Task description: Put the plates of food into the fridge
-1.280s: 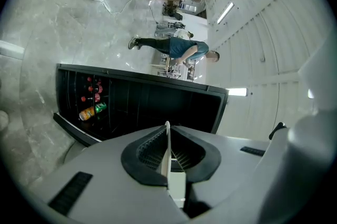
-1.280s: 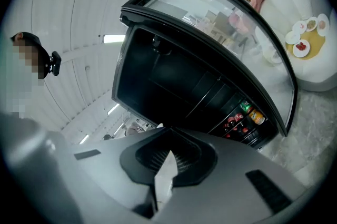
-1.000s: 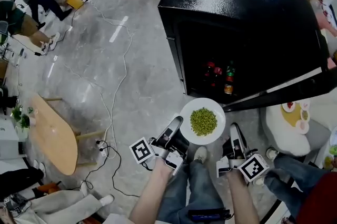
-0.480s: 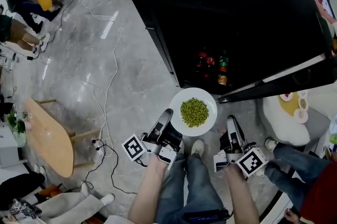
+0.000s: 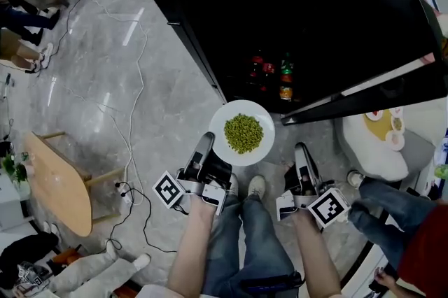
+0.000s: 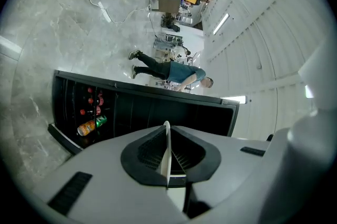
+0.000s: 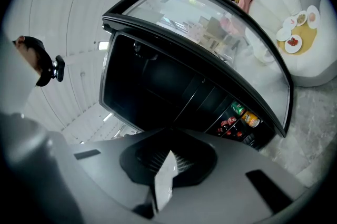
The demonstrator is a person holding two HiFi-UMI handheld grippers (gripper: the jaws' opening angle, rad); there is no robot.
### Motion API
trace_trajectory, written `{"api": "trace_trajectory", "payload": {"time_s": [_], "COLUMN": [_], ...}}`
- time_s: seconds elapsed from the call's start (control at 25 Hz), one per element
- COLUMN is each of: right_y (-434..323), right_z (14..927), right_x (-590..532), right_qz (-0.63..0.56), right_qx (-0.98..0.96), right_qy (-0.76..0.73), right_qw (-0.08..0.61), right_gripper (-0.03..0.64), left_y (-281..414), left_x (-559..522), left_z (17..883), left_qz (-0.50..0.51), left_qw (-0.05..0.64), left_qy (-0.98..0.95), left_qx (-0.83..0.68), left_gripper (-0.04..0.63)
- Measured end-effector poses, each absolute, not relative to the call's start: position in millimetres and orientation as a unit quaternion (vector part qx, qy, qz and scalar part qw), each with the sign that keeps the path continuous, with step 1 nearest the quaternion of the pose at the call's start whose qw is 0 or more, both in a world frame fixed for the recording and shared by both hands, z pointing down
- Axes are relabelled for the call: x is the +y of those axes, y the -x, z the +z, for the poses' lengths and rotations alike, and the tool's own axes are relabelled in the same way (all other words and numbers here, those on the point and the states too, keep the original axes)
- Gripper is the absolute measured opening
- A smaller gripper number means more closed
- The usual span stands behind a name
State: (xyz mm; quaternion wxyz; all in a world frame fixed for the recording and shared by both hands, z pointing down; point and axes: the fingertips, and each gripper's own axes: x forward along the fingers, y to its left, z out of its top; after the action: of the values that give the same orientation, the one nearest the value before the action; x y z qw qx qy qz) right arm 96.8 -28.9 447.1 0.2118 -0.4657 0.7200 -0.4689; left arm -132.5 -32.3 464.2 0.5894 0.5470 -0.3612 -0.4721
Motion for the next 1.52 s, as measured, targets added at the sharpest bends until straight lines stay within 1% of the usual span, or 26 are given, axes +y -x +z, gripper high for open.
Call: {"api": "trace_trajectory", "payload": {"time_s": [0.32, 0.56, 0.76, 1.04, 1.52], "right_y": [-102.1, -107.3, -94.3, -69.9, -55.2], "right_z": [456.7, 464.8, 463.6, 468.8, 480.6], "right_x": [-38.3, -55.8, -61.1, -74.4, -89.1], "right_qz": [-0.472, -0.485, -0.494, -0.502, -0.512], "right_qx": [0.709, 0.701, 0.700, 0.712, 0.720], "right_qy": [0.478, 0.473, 0.458, 0.436, 0.420], "right_qw": [0.215, 0.224, 0.235, 0.224, 0.208], "right_gripper": [0.008, 0.008, 0.008, 0.008, 0.008], "left_y": [135.6, 121.6, 117.8, 114.9, 113.0], "left_x": [-55.9, -81.2, -89.6, -99.6, -105.9], "left_z": [474.6, 480.8, 482.2, 488.3, 496.4], "left_qz": [-0.479, -0.482, -0.487, -0.490, -0.488], "left_qw": [0.580, 0.581, 0.586, 0.590, 0.599], "left_qy": [-0.544, -0.540, -0.536, -0.530, -0.522], "left_qx": [-0.372, -0.370, -0.364, -0.363, -0.360], "left_gripper": [0.023, 0.023, 0.023, 0.023, 0.023]}}
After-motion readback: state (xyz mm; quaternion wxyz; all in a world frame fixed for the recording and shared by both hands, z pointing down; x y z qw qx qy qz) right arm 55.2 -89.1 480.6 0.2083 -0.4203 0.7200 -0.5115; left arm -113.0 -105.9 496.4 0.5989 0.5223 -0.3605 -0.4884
